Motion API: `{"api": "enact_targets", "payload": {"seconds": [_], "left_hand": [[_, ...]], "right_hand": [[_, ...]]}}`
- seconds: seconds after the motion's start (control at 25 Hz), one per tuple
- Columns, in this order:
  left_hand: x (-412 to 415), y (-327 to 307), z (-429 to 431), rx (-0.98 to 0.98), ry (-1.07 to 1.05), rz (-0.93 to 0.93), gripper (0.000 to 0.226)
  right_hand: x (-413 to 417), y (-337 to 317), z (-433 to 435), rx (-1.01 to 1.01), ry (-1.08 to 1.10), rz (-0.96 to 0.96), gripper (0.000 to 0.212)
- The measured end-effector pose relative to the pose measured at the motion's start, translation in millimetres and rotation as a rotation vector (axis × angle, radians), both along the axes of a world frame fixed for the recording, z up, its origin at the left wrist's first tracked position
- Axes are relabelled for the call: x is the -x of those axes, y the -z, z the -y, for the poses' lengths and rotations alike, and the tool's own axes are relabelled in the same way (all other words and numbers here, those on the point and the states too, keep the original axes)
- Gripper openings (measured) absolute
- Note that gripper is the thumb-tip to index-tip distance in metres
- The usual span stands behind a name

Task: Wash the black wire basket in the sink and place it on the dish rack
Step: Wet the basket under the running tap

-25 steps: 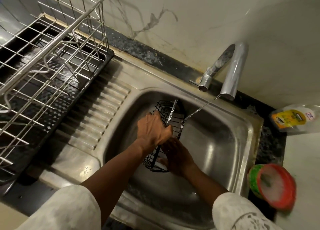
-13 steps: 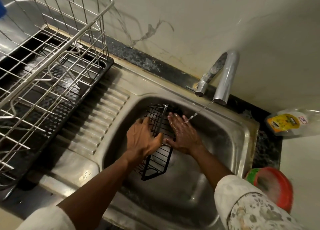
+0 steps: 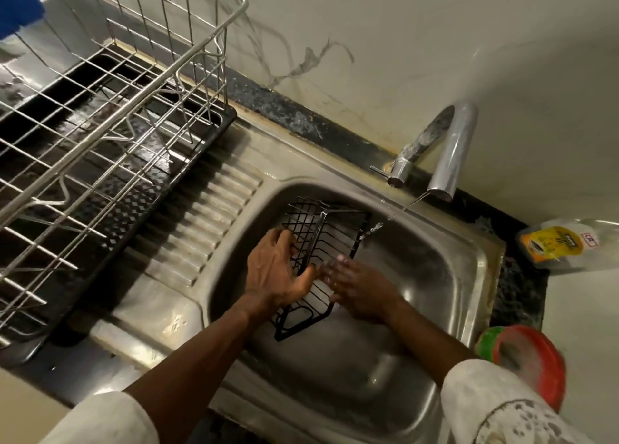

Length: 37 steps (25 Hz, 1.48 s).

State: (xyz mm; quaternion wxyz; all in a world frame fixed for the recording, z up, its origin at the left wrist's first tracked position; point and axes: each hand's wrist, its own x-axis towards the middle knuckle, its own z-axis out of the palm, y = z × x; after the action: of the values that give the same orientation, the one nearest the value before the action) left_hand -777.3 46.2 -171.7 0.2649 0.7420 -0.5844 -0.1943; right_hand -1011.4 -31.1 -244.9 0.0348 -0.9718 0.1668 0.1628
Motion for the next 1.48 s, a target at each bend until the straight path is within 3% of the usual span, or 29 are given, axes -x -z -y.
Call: {"api": "enact_targets", "payload": {"seconds": [0.08, 0.24, 0.32, 0.44, 0.52, 0.64, 0.84, 0.96, 1.08, 1.16, 1.24, 1.32, 1.48], "left_hand": [[2, 1, -1, -0.004, -0.008, 0.016, 0.05], [7, 6, -5, 0.035, -0.054, -0.015, 0.047], [8, 5, -7, 0.057, -0.068, -0.037, 0.044], [10, 4, -7, 0.078, -0.056, -0.052, 0.043], [7, 5, -7, 0.082, -0.057, -0.065, 0.041], [2, 16, -15, 0.121, -0.094, -0.115, 0.041], [1, 7, -5, 0.231, -0.217, -0.215, 0.037], [1, 5, -7, 0.236, -0.201, -0.211, 0.052], [-9, 10, -16, 0.15, -0.185, -0.363, 0.067], [-14, 10, -18, 0.147, -0.165, -0.45, 0.064], [-12, 4, -15, 0.21, -0.177, -0.498, 0.046], [-8, -5, -8, 0.249, -0.235, -0.528, 0.041], [0, -14, -2, 0.173, -0.487, -0.72, 0.06]], "right_hand": [[-10, -27, 35, 0.135, 0.151, 0.027, 0.069], [-23, -43, 55, 0.204, 0.381, 0.1, 0.072], [-22, -23, 24, 0.178, 0.369, 0.101, 0.069], [-4, 4, -23, 0.065, 0.094, -0.027, 0.072], [4, -2, -8, 0.093, -0.056, -0.02, 0.064], [-2, -28, 22, 0.199, -0.035, 0.014, 0.06], [-29, -54, 51, 0.329, 0.151, 0.104, 0.074], [-33, -53, 68, 0.269, 0.119, 0.183, 0.086], [-27, -40, 71, 0.174, 0.111, 0.238, 0.093], [-24, -34, 74, 0.091, 0.157, 0.251, 0.084], [-25, -33, 77, 0.01, 0.234, 0.232, 0.066], [-26, -32, 78, -0.023, 0.268, 0.164, 0.07], [-24, -32, 82, -0.071, 0.327, 0.09, 0.077]]}}
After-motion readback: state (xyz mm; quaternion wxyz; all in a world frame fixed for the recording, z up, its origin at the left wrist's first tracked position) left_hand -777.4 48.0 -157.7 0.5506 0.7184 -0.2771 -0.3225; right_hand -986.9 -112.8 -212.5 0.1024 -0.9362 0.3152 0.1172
